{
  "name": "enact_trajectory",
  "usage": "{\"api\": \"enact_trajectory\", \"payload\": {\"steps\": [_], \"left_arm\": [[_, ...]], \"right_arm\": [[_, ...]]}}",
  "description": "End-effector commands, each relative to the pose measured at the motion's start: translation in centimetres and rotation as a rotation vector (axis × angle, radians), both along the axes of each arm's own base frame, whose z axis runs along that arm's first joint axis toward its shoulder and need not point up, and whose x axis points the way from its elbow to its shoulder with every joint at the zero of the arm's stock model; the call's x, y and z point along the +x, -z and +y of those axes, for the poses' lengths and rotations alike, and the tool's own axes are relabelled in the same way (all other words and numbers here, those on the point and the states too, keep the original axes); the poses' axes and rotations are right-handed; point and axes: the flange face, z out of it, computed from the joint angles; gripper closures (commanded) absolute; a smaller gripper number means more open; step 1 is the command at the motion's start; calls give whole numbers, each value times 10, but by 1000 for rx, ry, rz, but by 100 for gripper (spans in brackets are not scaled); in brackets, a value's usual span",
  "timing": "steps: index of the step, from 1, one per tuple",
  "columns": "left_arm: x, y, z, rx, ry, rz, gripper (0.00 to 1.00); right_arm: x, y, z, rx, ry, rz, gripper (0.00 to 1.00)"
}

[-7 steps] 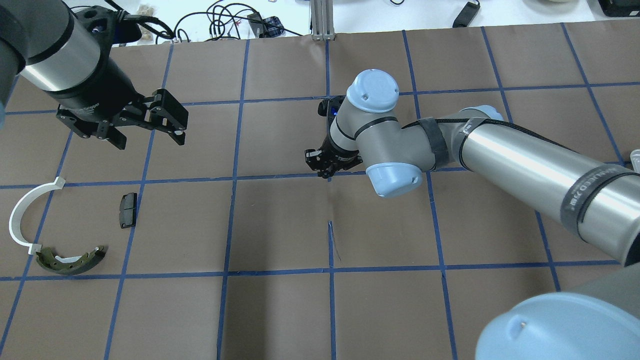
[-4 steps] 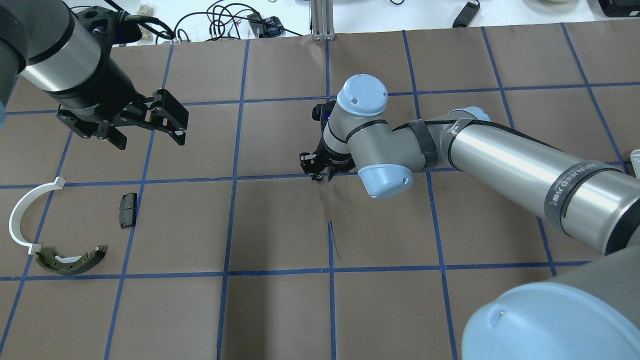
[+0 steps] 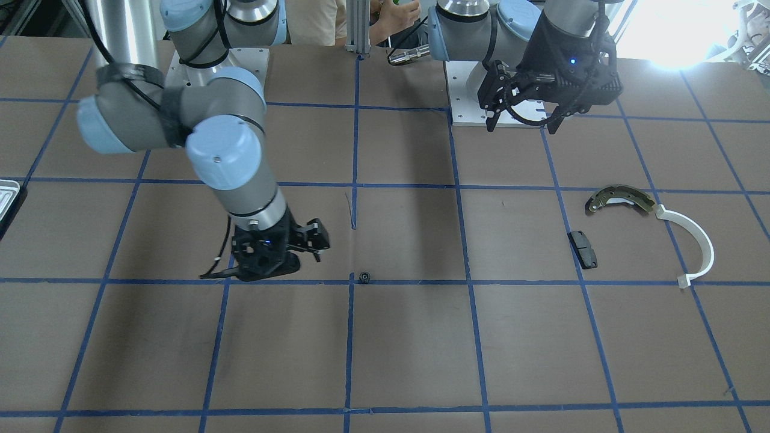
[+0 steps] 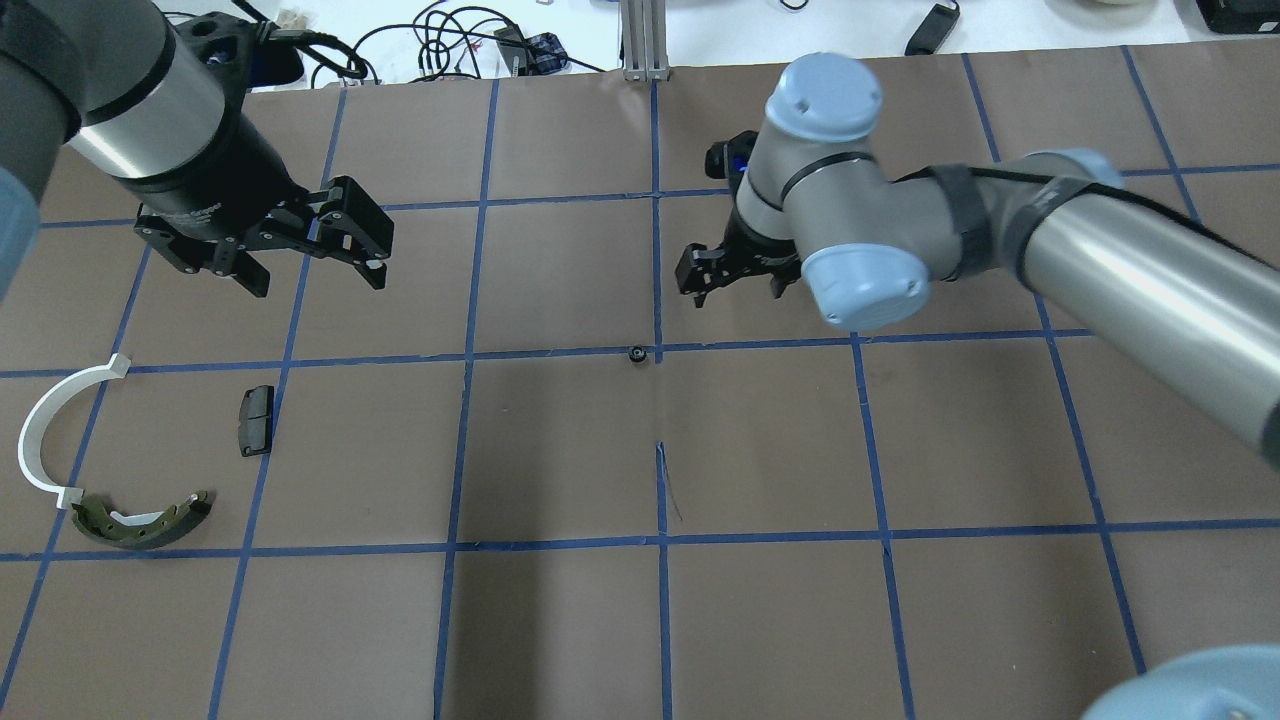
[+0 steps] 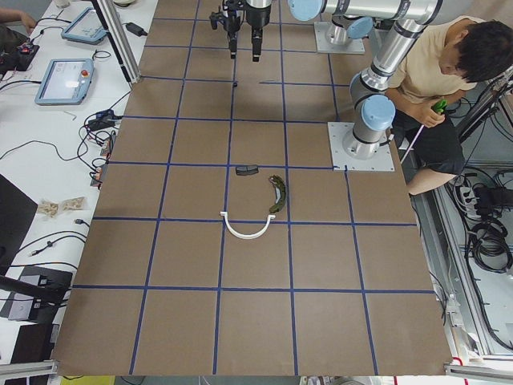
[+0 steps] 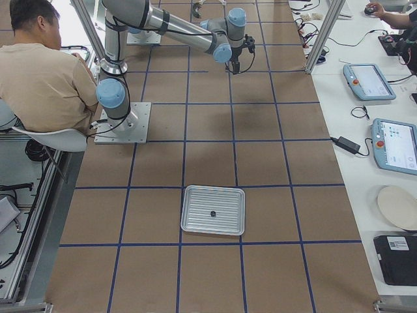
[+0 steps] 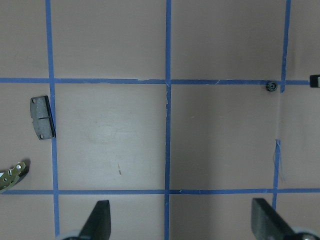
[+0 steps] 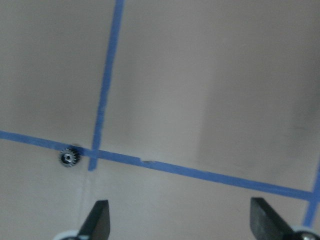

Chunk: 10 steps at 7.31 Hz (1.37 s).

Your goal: Place bearing gear from tray to pile

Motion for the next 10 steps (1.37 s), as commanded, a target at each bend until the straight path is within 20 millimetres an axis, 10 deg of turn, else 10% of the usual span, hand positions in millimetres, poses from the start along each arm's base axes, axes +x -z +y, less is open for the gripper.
{"api": "enact_trajectory", "payload": {"steps": [1, 4, 7, 10], "left_arm": [[-45, 35, -23, -2, 34, 6, 0], [-133, 108, -41, 53, -4, -3, 0], [-200, 190, -45, 67, 23, -9, 0], [-212, 257, -72, 35, 15, -8, 0]], "right_arm": [[-156, -66, 14, 43, -92, 56, 0], [-406, -76, 57, 100, -103, 153, 0], [-598, 1, 71, 21, -152, 251, 0], [-671, 87, 79, 77, -270, 163, 0]]}}
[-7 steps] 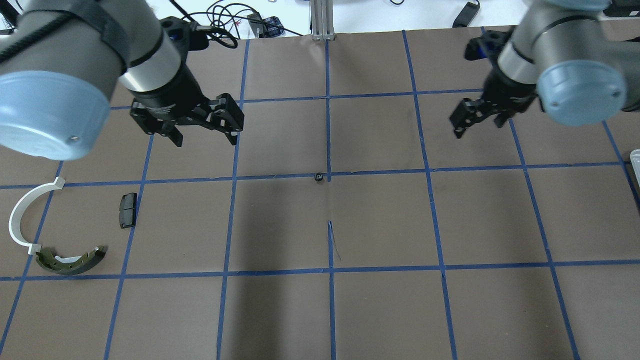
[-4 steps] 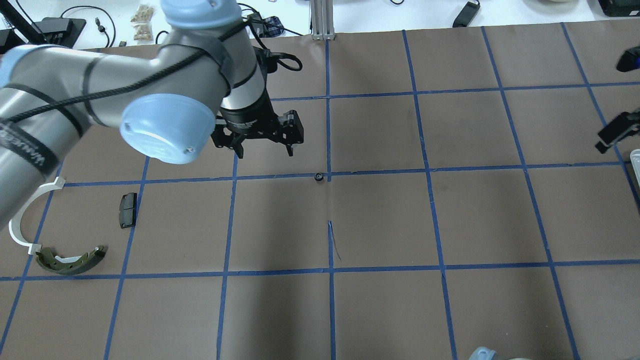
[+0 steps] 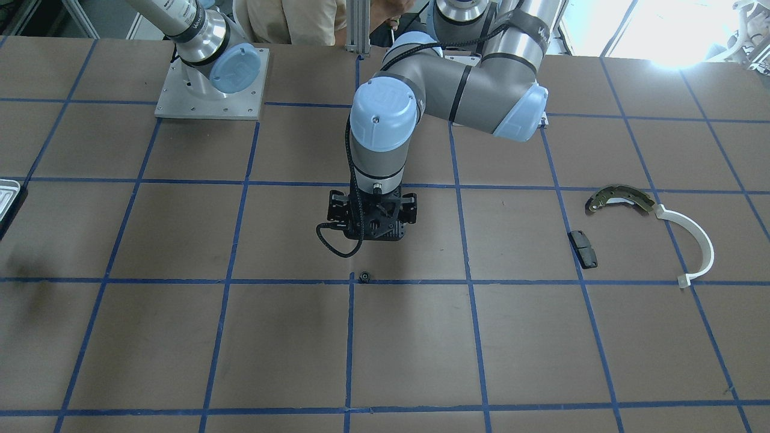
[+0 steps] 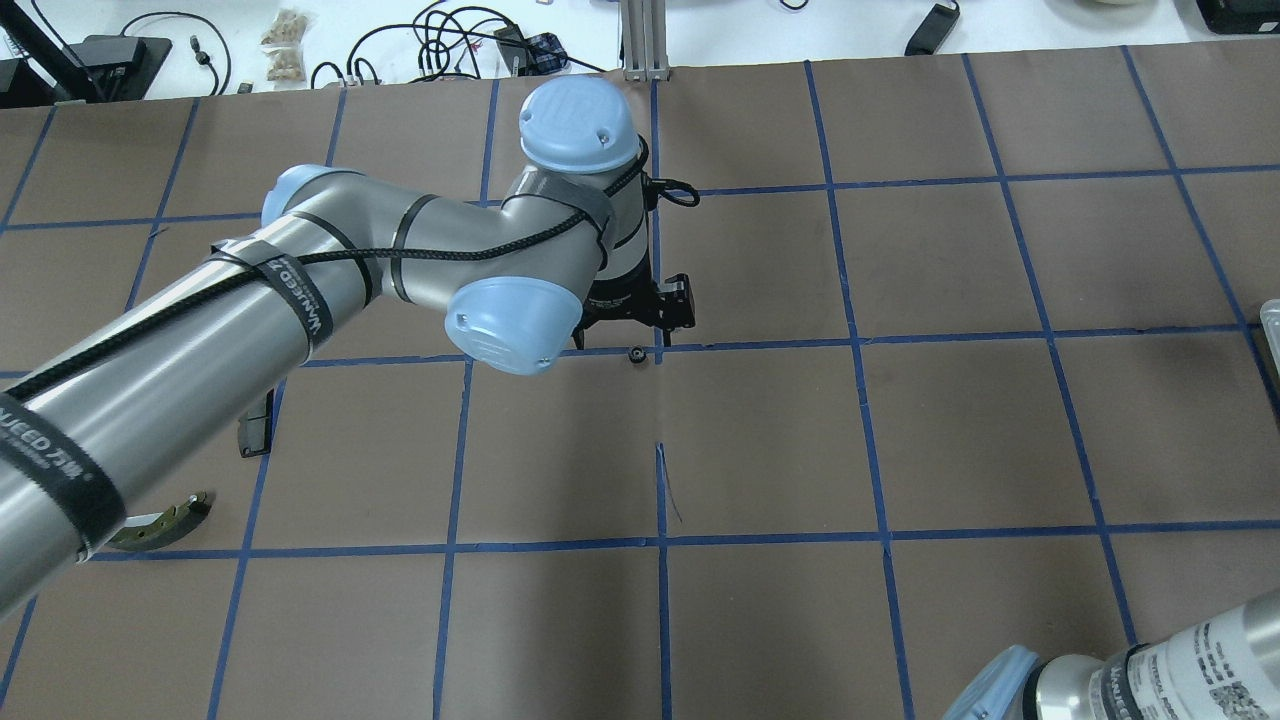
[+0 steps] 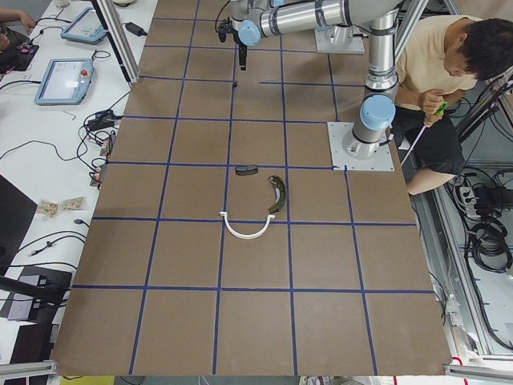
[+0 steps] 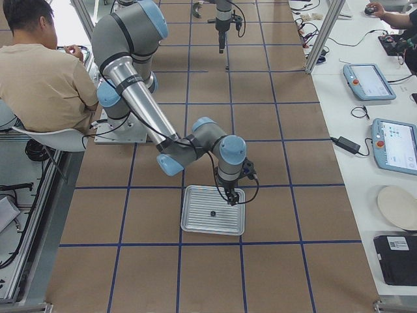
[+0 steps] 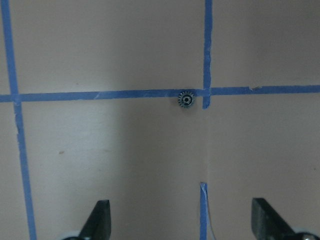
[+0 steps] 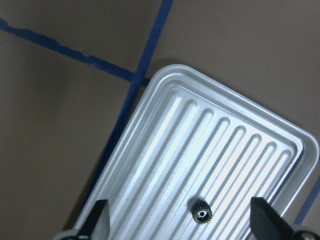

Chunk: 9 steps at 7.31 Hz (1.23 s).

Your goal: Place bearing gear from tray to pile

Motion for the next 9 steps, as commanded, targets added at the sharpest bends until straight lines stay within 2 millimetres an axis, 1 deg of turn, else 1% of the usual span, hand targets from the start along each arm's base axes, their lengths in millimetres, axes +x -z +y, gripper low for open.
{"api": "enact_trajectory", "payload": {"steps": [1, 2, 3, 4, 5, 6, 7, 8, 9], "left_arm": [[-8, 39, -17, -26, 6, 3, 0], [-10, 50, -23, -14, -6, -1, 0], [-15, 59, -35, -18, -47, 4, 0], [-18, 63, -43, -25, -47, 3, 0], [-19, 73, -47, -13, -50, -4, 0], [-15, 84, -44, 6, -61, -15, 0], [-14, 83, -50, 1, -71, -11, 0], [-13, 90, -47, 13, -91, -18, 0], [-6, 95, -50, 23, -107, -19, 0]], "right_arm": [[-35, 47, 17, 37, -35, -50, 4], [-39, 54, 20, 41, -27, -59, 5], [-41, 57, 22, 46, -24, -59, 9], [-41, 59, 22, 46, -30, -61, 16], [-42, 62, 23, 56, -51, -62, 23], [-44, 62, 25, 78, -56, -49, 41], [-44, 62, 26, 82, -56, -46, 60], [-45, 62, 26, 86, -56, -43, 82], [-45, 62, 26, 86, -57, -44, 97]]}}
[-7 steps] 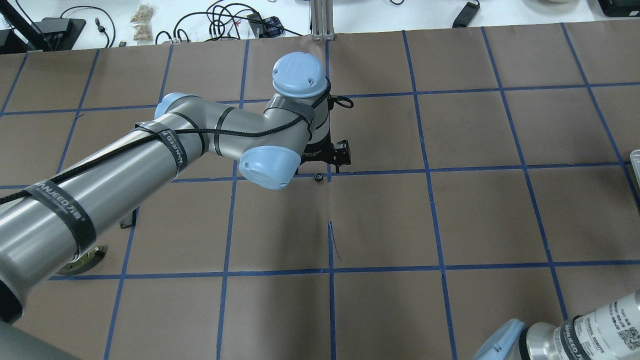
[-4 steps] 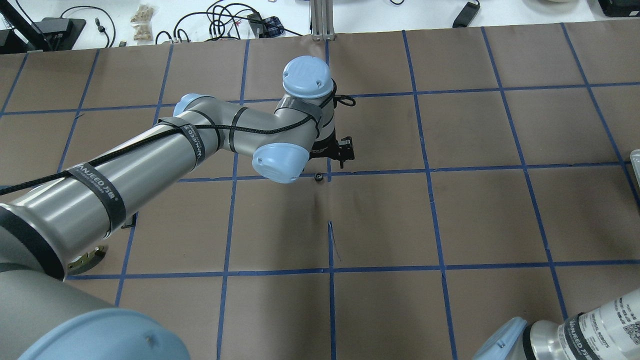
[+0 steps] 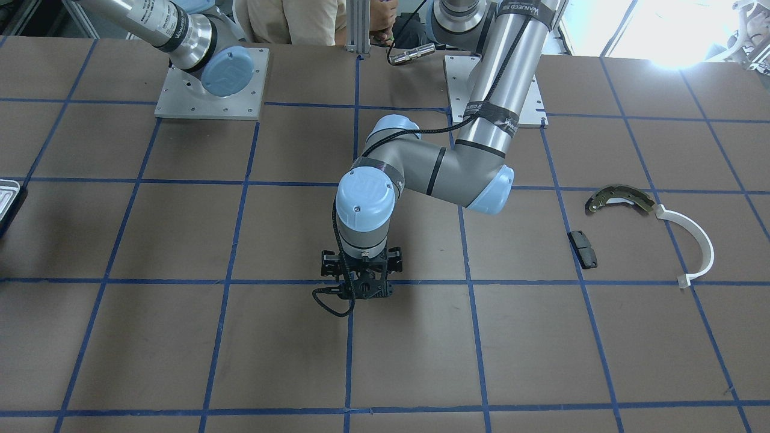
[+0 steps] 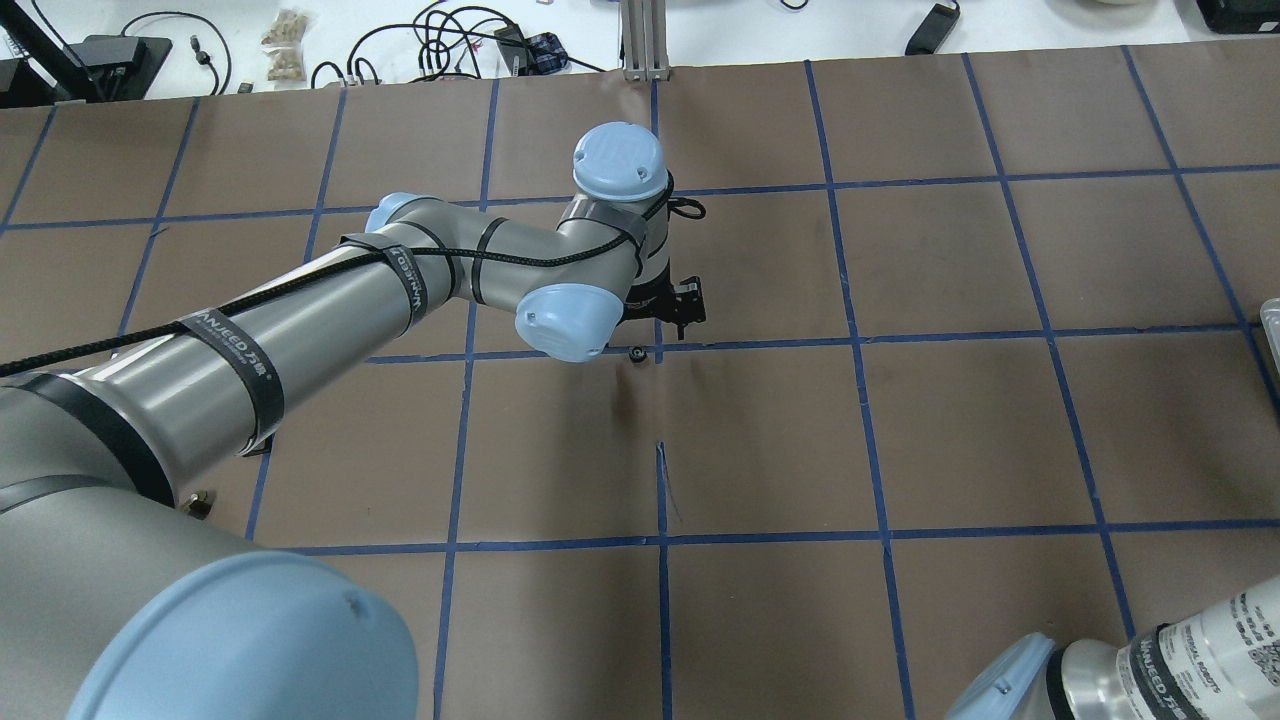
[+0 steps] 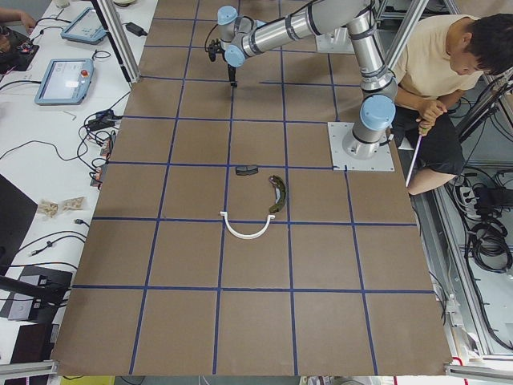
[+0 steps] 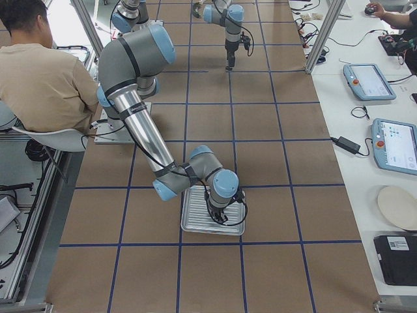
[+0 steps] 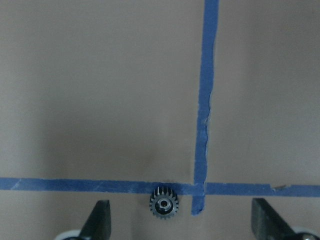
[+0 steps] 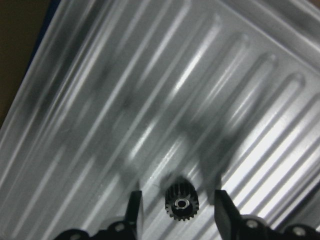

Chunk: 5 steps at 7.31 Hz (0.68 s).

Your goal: Place bearing gear from tray to pile

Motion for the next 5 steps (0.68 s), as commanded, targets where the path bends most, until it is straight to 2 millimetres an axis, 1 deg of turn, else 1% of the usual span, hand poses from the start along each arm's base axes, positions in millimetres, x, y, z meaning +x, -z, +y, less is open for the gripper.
{"api": "enact_trajectory", "payload": {"steps": [1, 2, 3, 4, 5], "left_arm": [[17, 10, -5, 26, -43, 3, 13], [21, 11, -7, 26, -50, 4, 46], [20, 11, -7, 26, -50, 5, 67], [20, 14, -8, 29, -51, 4, 70], [21, 19, -7, 39, -51, 0, 75]], "right_arm": [[0, -2, 0, 1, -6, 4, 100], [-4, -14, 0, 12, 4, 32, 100], [7, -48, -4, 6, 0, 84, 100], [48, -98, -19, -28, 24, 122, 100], [117, -132, -41, -11, 44, 99, 100]]}}
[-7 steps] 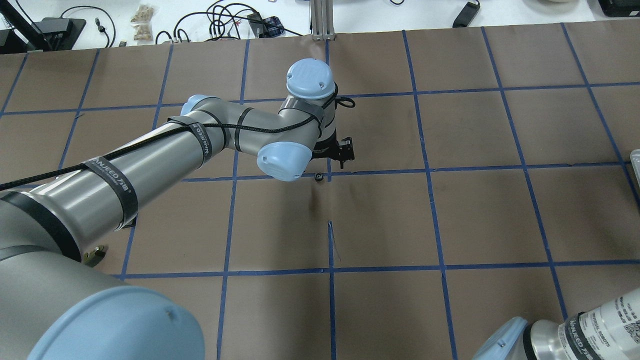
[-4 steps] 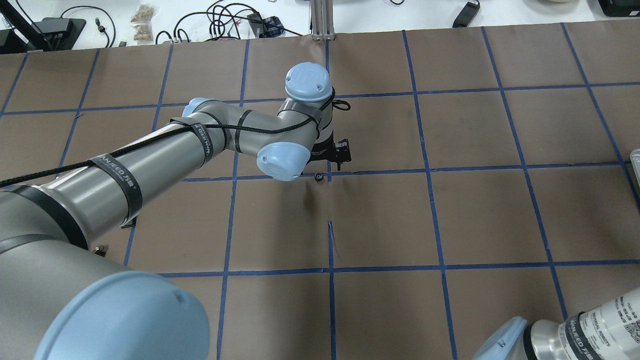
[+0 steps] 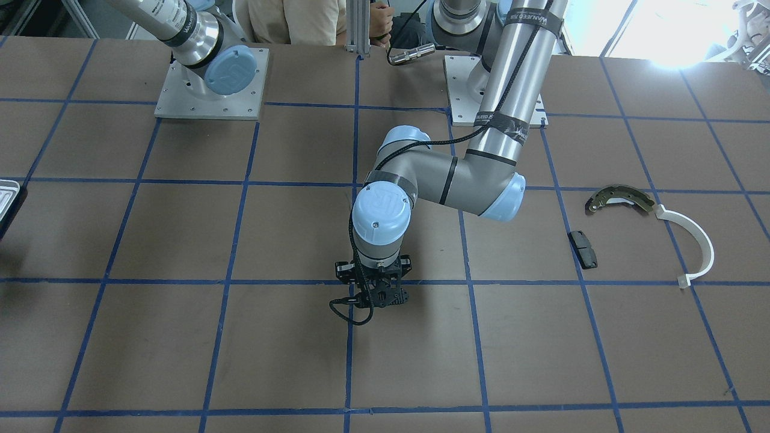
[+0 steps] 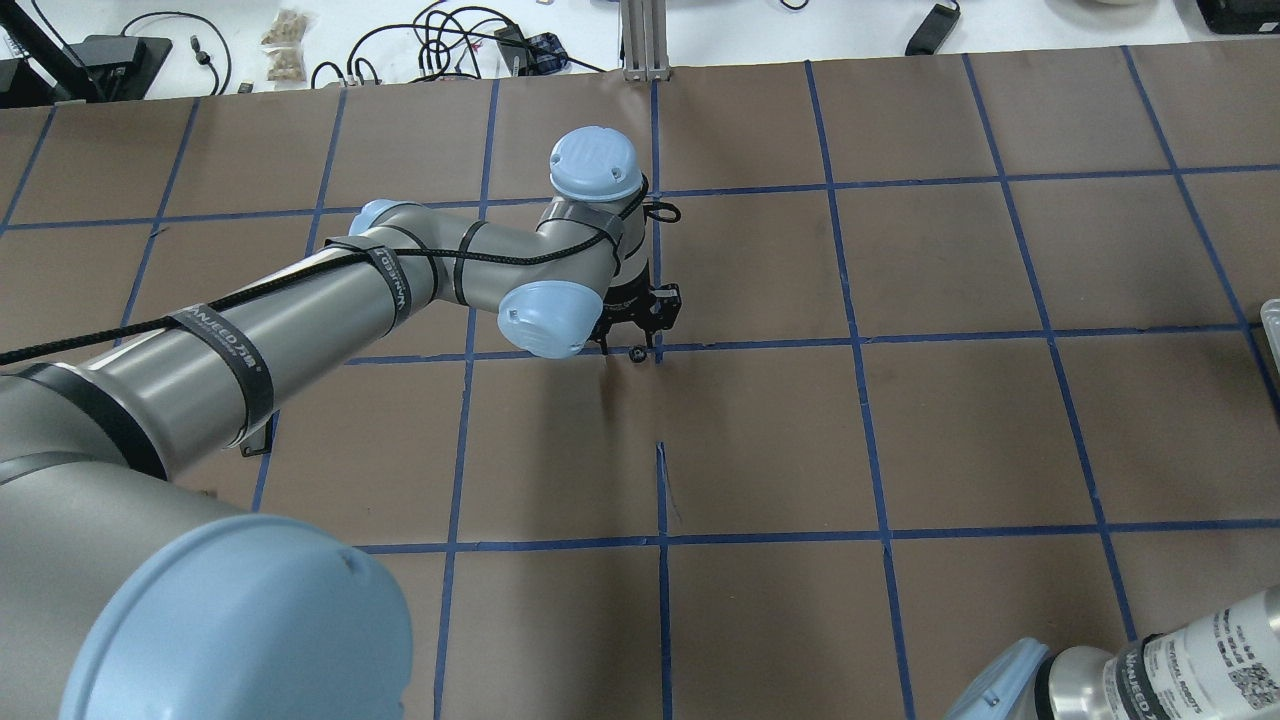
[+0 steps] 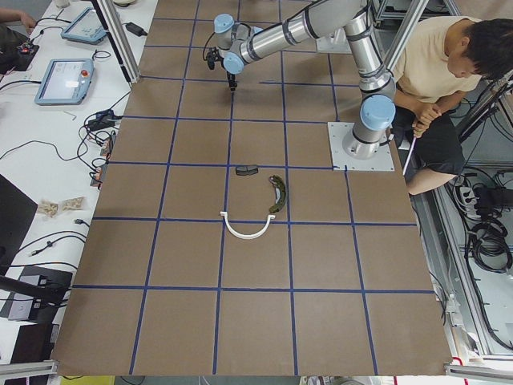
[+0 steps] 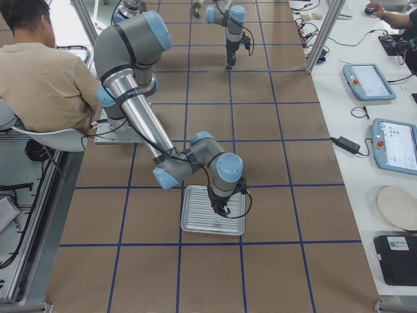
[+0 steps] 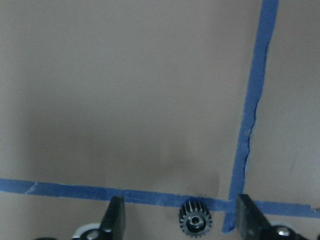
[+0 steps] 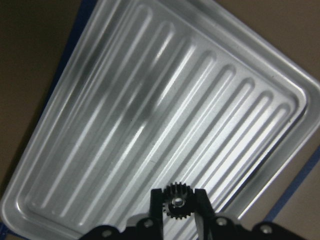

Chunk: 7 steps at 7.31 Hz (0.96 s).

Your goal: Place bearing gear from tray to pile

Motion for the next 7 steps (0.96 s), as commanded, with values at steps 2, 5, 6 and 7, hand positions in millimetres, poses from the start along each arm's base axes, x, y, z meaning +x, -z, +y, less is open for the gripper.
{"api": "enact_trajectory", "payload": {"steps": [2, 5, 6, 7], "left_arm": [[-1, 3, -1, 3, 3, -1, 96], [25, -25, -10, -28, 17, 10, 100], [50, -38, -16, -26, 40, 6, 100], [89, -50, -17, -1, 116, -6, 100]], "right_arm": [[208, -94, -32, 23, 203, -8, 100], [381, -77, -8, 21, 380, -19, 100], [433, -63, 4, 24, 462, -59, 100], [486, -49, 7, 7, 562, -108, 100]]}}
